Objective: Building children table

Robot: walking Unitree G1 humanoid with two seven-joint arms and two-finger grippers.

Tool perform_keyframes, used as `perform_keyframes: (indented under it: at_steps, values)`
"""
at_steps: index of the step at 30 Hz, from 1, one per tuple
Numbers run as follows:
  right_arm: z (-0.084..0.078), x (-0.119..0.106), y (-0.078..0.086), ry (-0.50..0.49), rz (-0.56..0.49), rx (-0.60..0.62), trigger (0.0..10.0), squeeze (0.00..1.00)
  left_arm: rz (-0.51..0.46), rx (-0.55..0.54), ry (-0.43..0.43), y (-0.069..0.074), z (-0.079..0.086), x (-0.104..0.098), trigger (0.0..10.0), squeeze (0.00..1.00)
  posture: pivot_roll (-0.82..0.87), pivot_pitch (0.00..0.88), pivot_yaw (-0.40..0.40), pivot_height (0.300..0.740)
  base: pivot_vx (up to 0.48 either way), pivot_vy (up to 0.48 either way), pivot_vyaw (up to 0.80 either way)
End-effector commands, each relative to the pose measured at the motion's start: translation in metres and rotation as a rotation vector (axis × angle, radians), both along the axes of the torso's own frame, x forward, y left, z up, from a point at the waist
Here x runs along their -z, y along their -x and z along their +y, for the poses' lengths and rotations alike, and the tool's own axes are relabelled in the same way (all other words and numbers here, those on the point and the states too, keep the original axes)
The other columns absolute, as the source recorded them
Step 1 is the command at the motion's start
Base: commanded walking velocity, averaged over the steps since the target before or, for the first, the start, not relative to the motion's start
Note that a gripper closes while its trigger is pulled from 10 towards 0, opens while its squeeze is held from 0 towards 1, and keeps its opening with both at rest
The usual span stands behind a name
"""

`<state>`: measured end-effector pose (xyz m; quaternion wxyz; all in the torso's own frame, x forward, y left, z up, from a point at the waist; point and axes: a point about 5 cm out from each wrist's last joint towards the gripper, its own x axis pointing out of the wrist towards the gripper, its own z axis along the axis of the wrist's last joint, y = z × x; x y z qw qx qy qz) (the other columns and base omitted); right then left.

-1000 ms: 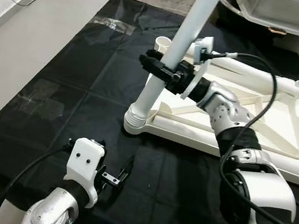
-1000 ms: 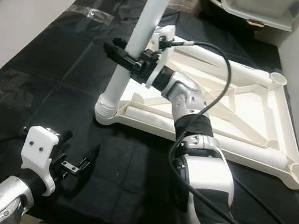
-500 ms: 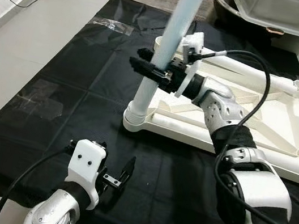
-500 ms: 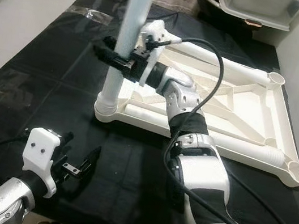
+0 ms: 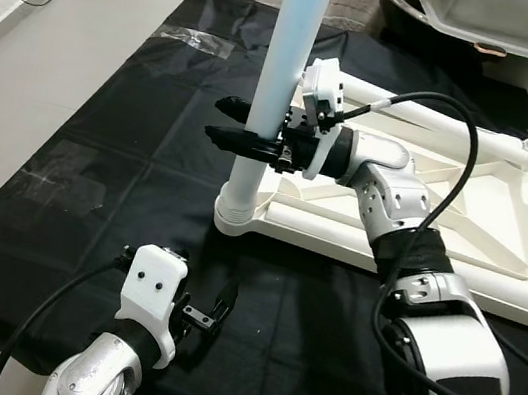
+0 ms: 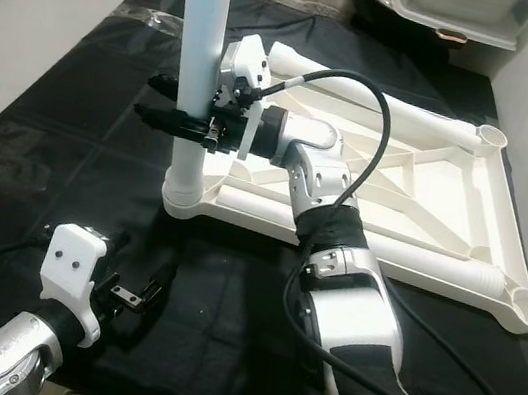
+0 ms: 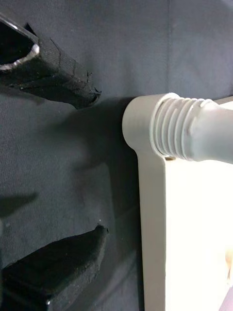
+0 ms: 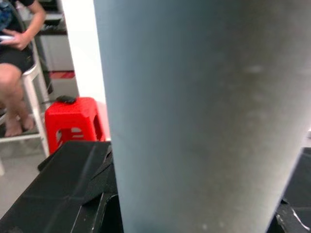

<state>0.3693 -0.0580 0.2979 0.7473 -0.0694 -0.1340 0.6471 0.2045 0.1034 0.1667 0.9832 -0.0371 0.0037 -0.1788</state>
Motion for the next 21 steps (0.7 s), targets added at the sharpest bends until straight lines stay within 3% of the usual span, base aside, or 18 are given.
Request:
perform_keyframes:
  at_steps: [1,2,8,9,12,16,21]
  values:
    - [0.001,0.028,-0.006,0.025,0.126,0.079,10.0,0.00,0.016,-0.003,0.000,0.001,-0.001,0.004,10.0,0.00,0.09,0.223,-0.114,0.740,0.000,0.000,0.00]
    - [0.000,0.034,-0.011,-0.022,0.172,0.189,10.0,0.00,0.016,-0.004,0.001,0.001,-0.001,0.004,10.0,0.00,0.09,0.225,-0.116,0.740,0.000,0.000,0.00]
    - [-0.003,0.045,-0.013,-0.047,0.207,0.317,10.0,0.00,0.014,-0.004,0.001,0.001,-0.001,0.003,10.0,0.00,0.09,0.227,-0.115,0.740,0.000,0.000,0.00]
    - [-0.007,0.049,-0.011,-0.075,0.217,0.395,10.0,0.00,0.012,-0.004,0.000,0.000,-0.001,0.003,10.0,0.00,0.09,0.229,-0.115,0.740,0.000,0.000,0.00]
    - [-0.008,0.049,-0.010,-0.083,0.215,0.422,10.0,0.00,0.011,-0.004,-0.001,0.000,-0.001,0.003,10.0,0.00,0.09,0.229,-0.115,0.740,0.000,0.000,0.00]
    - [-0.004,0.053,0.003,-0.091,0.197,0.492,10.0,0.00,0.002,-0.008,-0.007,-0.004,0.001,0.003,10.0,0.00,0.08,0.232,-0.108,0.740,0.000,0.000,0.00]
    - [-0.002,0.054,0.004,-0.055,0.191,0.585,10.0,0.00,-0.002,-0.011,-0.009,-0.006,0.002,0.002,10.0,0.00,0.08,0.232,-0.107,0.740,0.000,0.000,0.00]
